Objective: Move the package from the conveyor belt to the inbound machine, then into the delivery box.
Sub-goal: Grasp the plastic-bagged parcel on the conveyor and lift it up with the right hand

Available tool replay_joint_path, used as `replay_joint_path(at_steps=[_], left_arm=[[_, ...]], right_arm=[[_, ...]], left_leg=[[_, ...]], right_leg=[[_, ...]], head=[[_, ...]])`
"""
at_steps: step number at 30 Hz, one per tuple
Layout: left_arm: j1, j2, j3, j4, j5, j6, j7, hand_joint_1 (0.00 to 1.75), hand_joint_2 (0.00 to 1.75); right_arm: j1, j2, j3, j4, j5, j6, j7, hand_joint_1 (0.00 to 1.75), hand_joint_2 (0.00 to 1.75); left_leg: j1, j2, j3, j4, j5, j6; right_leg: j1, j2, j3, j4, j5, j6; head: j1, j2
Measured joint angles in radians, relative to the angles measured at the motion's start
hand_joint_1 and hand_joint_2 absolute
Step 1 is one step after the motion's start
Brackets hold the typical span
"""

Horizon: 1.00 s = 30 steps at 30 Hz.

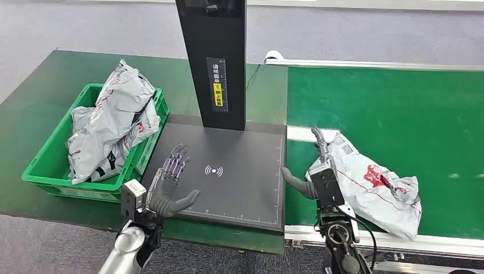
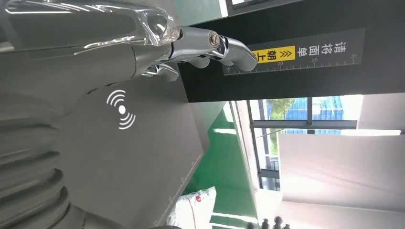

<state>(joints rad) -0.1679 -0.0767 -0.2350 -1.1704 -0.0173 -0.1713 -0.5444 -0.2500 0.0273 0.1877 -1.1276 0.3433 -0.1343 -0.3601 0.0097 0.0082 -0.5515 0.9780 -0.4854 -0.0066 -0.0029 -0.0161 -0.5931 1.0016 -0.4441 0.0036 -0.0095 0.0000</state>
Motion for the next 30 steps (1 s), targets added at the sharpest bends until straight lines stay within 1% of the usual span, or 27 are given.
replay_joint_path(at_steps=[3, 6, 11, 13, 15, 19, 22, 26, 28, 30], left_arm=[[0.0, 0.001, 0.003, 0.0, -0.003, -0.001, -0.001, 0.0, 1.75], [0.0, 0.003, 0.005, 0.0, -0.004, -0.002, -0.002, 0.0, 1.75], [0.005, 0.007, 0.018, -0.001, -0.006, -0.001, -0.001, 0.0, 1.75], [0.01, 0.008, 0.025, -0.005, -0.011, -0.002, 0.0, 0.0, 1.75], [0.013, 0.007, 0.029, -0.01, -0.019, -0.004, 0.005, 0.0, 1.75], [0.016, 0.006, 0.036, -0.016, -0.032, -0.008, 0.02, 0.0, 1.75], [0.02, 0.004, 0.037, -0.021, -0.041, -0.01, 0.028, 0.0, 1.75], [0.026, -0.001, 0.043, -0.023, -0.05, -0.012, 0.032, 0.0, 1.75], [0.027, -0.004, 0.045, -0.023, -0.056, -0.013, 0.033, 0.0, 1.75], [0.025, -0.005, 0.046, -0.021, -0.061, -0.013, 0.033, 0.0, 1.75]], right_arm=[[-0.007, -0.006, -0.014, 0.002, 0.028, -0.012, 0.014, 0.0, 1.75], [-0.043, -0.027, -0.038, 0.031, 0.102, -0.07, 0.047, 0.0, 1.75], [-0.175, -0.077, -0.093, 0.202, 0.235, -0.167, 0.104, 0.0, 1.75], [-0.221, -0.092, -0.106, 0.277, 0.308, -0.196, 0.15, 0.0, 1.75], [-0.255, -0.106, -0.113, 0.341, 0.384, -0.203, 0.214, 0.0, 1.75], [-0.296, -0.13, -0.116, 0.445, 0.52, -0.161, 0.36, 0.0, 1.75], [-0.312, -0.147, -0.116, 0.505, 0.589, -0.115, 0.443, 0.0, 1.75], [-0.327, -0.165, -0.116, 0.562, 0.65, -0.048, 0.511, 0.0, 1.75], [-0.336, -0.172, -0.116, 0.589, 0.679, 0.011, 0.533, 0.0, 1.75], [-0.344, -0.178, -0.116, 0.611, 0.701, 0.085, 0.534, 0.0, 1.75]], left_leg=[[0.0, 0.0, 0.0, 0.0, 0.0, 0.0], [0.0, 0.0, 0.0, 0.0, 0.0, 0.0], [0.0, 0.0, 0.0, 0.0, 0.0, 0.0], [0.0, 0.0, 0.001, 0.0, 0.0, 0.0], [0.0, -0.001, 0.0, 0.0, 0.0, 0.0], [0.0, -0.001, 0.0, 0.0, 0.0, 0.0], [0.0, -0.001, -0.001, 0.0, 0.0, 0.0], [0.0, -0.001, -0.001, 0.0, 0.0, 0.0], [0.0, -0.001, 0.0, 0.0, 0.0, 0.0], [0.0, -0.001, 0.0, 0.0, 0.0, 0.0]], right_leg=[[0.0, 0.0, 0.0, 0.0, 0.0, 0.0], [0.0, 0.0, 0.0, 0.0, 0.0, 0.0], [0.0, 0.0, 0.0, 0.0, 0.0, 0.0], [0.0, 0.0, 0.0, 0.0, 0.0, 0.0], [0.0, 0.0, 0.0, 0.0, 0.0, 0.0], [0.0, 0.0, 0.0, 0.0, 0.0, 0.0], [0.0, 0.0, 0.0, 0.0, 0.0, 0.0], [0.0, 0.0, 0.0, 0.0, 0.0, 0.0], [0.0, 0.0, 0.0, 0.0, 0.0, 0.0], [0.0, 0.0, 0.0, 0.0, 0.0, 0.0]], head=[[0.0, 0.0], [-0.001, 0.0], [0.0, 0.0], [0.0, 0.0], [0.0, 0.0], [-0.001, 0.0], [0.0, 0.0], [0.0, 0.0], [0.0, 0.0], [-0.001, 0.0]])
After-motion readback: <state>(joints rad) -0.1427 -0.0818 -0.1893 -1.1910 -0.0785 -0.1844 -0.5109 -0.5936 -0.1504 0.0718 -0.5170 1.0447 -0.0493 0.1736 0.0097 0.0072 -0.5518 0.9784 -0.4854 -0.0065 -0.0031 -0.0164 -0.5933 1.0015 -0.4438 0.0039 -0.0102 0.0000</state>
